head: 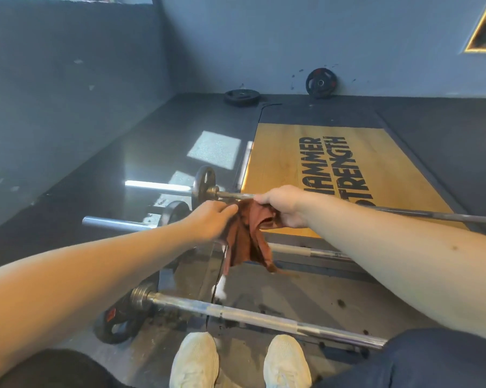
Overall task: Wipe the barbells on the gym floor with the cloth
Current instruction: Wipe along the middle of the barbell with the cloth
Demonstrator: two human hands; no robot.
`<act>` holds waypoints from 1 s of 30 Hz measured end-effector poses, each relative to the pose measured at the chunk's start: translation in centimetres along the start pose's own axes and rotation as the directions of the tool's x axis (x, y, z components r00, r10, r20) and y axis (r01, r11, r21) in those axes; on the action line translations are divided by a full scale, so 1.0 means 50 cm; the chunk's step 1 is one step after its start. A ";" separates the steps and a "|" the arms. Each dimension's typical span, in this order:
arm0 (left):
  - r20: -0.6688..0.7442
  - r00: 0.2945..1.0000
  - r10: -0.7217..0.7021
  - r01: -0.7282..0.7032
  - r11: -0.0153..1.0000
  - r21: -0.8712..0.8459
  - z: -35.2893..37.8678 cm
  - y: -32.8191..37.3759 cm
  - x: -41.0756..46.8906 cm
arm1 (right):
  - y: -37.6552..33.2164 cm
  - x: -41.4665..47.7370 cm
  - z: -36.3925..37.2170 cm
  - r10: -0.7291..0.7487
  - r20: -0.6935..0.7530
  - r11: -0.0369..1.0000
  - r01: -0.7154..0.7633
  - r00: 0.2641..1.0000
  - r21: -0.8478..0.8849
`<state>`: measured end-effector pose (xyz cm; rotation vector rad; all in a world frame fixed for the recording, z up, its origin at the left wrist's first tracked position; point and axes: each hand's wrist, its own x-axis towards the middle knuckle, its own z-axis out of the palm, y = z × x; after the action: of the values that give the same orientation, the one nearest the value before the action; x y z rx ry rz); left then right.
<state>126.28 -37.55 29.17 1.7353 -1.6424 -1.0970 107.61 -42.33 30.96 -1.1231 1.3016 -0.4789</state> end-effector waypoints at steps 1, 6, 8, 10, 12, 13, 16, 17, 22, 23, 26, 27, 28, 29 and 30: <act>0.056 0.998 0.016 -0.013 0.998 -0.065 0.013 0.011 -0.005 | -0.003 -0.007 0.004 0.004 -0.007 0.998 -0.003 1.000 0.063; 0.132 0.981 0.140 -0.151 0.986 0.077 0.029 0.039 0.003 | -0.014 -0.055 -0.025 0.043 0.070 0.972 -0.058 0.997 0.227; 0.075 0.989 0.131 -0.137 0.988 0.075 0.030 0.043 0.022 | -0.016 -0.064 -0.051 0.063 0.087 0.980 -0.078 0.994 0.184; 0.045 0.992 0.115 -0.116 0.993 0.011 0.036 0.055 0.032 | -0.012 -0.061 -0.074 0.080 0.022 0.995 -0.081 0.997 0.049; 0.067 0.993 0.100 -0.096 0.994 -0.052 0.047 0.064 0.046 | 0.007 -0.046 -0.094 0.114 0.000 0.993 -0.114 0.993 -0.040; 0.101 0.990 0.099 -0.093 0.993 -0.067 0.058 0.063 0.056 | 0.023 -0.038 -0.099 0.145 0.048 0.989 -0.145 0.988 -0.007; 0.180 0.973 0.145 -0.146 0.989 -0.004 0.099 0.052 0.085 | 0.080 -0.001 -0.098 0.161 0.157 0.949 -0.197 0.974 0.248; 0.206 0.965 0.161 -0.173 0.984 0.040 0.115 0.048 0.098 | 0.096 0.010 -0.094 0.148 0.124 0.926 -0.182 0.981 0.330; 0.343 0.932 0.115 -0.164 0.979 0.118 0.186 0.034 0.150 | 0.165 0.100 -0.120 0.179 -0.077 0.887 -0.127 0.981 0.443; 0.334 0.934 0.125 -0.170 0.979 0.110 0.191 0.026 0.160 | 0.178 0.118 -0.137 0.190 -0.105 0.894 -0.128 0.976 0.429; 0.302 0.944 0.135 -0.230 0.924 0.306 0.193 -0.032 0.217 | 0.210 0.161 -0.197 0.215 -0.222 0.943 -0.143 0.951 0.302; 0.304 0.947 0.101 -0.229 0.877 0.422 0.195 -0.058 0.239 | 0.222 0.170 -0.218 0.195 -0.262 0.969 -0.145 0.945 0.198; 0.304 0.951 0.054 -0.216 0.819 0.531 0.202 -0.084 0.263 | 0.235 0.182 -0.238 0.152 -0.295 0.987 -0.132 0.943 0.087; 0.306 0.952 0.014 -0.212 0.752 0.624 0.212 -0.108 0.286 | 0.248 0.193 -0.255 0.085 -0.320 0.995 -0.096 0.944 -0.020; 0.317 0.948 -0.017 -0.222 0.678 0.701 0.224 -0.129 0.306 | 0.267 0.211 -0.271 -0.009 -0.335 0.990 -0.038 0.942 -0.133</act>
<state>119.85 -49.72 14.63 1.9463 -2.6090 -0.6892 94.07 -50.29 15.93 -1.1798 1.6594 -0.5947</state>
